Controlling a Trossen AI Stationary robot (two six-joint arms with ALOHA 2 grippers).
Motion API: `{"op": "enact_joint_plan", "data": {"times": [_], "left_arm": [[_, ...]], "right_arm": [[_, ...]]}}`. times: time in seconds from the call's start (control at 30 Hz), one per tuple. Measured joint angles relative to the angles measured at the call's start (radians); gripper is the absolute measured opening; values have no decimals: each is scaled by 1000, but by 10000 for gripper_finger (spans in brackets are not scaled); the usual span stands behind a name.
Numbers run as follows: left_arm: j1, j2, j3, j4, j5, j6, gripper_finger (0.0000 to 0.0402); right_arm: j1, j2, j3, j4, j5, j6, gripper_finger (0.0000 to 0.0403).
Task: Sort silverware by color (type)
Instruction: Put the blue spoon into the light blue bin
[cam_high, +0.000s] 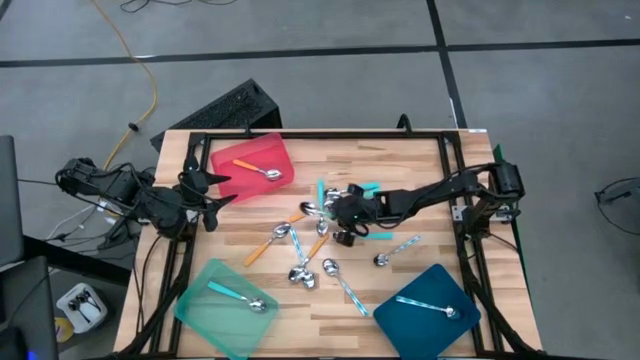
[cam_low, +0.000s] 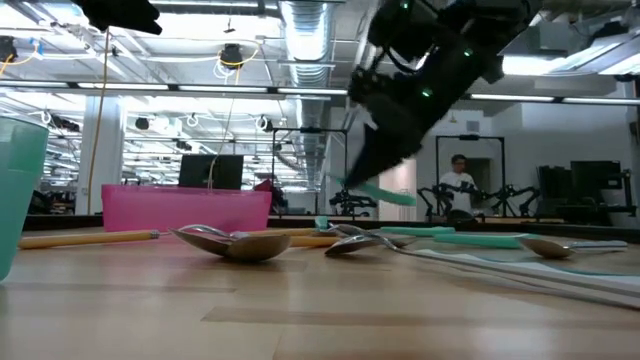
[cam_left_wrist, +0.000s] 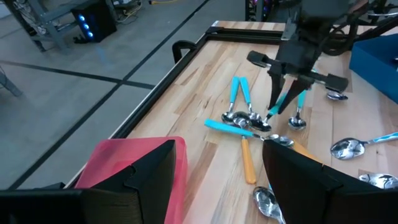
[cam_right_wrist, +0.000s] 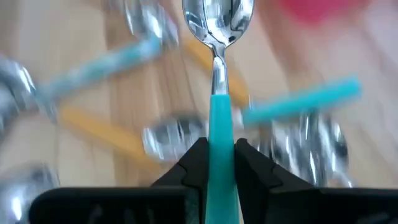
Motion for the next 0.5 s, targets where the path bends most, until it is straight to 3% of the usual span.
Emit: {"op": "enact_joint_plan", "data": {"times": [0.3, 0.5], "left_arm": [[0, 0, 0, 6, 0, 0, 226], [0, 0, 0, 16, 0, 0, 226]], "right_arm": [[76, 76, 0, 488, 37, -35, 78], [120, 219, 22, 900, 17, -141, 78]]}}
